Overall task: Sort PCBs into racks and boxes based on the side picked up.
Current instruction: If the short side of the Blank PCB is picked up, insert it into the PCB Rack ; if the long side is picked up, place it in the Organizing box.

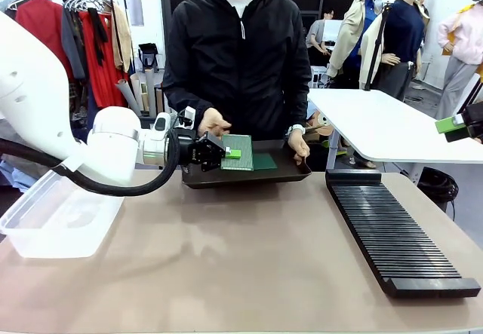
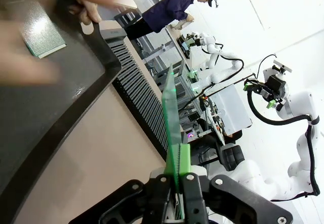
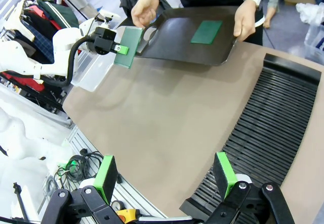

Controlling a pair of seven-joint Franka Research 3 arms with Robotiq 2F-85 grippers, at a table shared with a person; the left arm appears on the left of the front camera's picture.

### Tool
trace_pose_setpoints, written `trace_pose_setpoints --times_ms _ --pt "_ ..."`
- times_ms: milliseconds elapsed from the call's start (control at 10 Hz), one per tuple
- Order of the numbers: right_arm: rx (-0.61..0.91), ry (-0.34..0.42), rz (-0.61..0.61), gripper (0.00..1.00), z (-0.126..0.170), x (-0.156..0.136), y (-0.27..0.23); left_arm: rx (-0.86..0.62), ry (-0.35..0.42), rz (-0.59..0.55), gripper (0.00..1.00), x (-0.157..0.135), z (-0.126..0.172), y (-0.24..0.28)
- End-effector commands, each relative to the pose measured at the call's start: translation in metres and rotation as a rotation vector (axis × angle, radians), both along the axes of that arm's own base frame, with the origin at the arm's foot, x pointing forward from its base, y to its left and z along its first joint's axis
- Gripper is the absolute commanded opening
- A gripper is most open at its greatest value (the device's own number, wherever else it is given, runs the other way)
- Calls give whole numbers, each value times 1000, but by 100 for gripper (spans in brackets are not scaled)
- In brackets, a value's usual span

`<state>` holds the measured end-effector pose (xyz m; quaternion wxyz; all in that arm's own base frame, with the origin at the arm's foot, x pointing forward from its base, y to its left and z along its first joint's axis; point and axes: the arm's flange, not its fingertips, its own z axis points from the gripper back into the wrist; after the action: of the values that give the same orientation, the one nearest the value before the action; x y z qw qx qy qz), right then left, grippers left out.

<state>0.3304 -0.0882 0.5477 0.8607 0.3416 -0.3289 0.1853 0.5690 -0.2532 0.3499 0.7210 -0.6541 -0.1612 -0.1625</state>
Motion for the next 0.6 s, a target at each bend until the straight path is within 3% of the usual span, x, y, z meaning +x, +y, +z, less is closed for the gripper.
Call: trace_pose_setpoints --times_ms 0,500 --pt "24 -22 12 100 0 2 1 0 -1 0 0 0 0 -1" --pt "24 -22 12 100 0 2 1 0 -1 0 0 0 0 -1"
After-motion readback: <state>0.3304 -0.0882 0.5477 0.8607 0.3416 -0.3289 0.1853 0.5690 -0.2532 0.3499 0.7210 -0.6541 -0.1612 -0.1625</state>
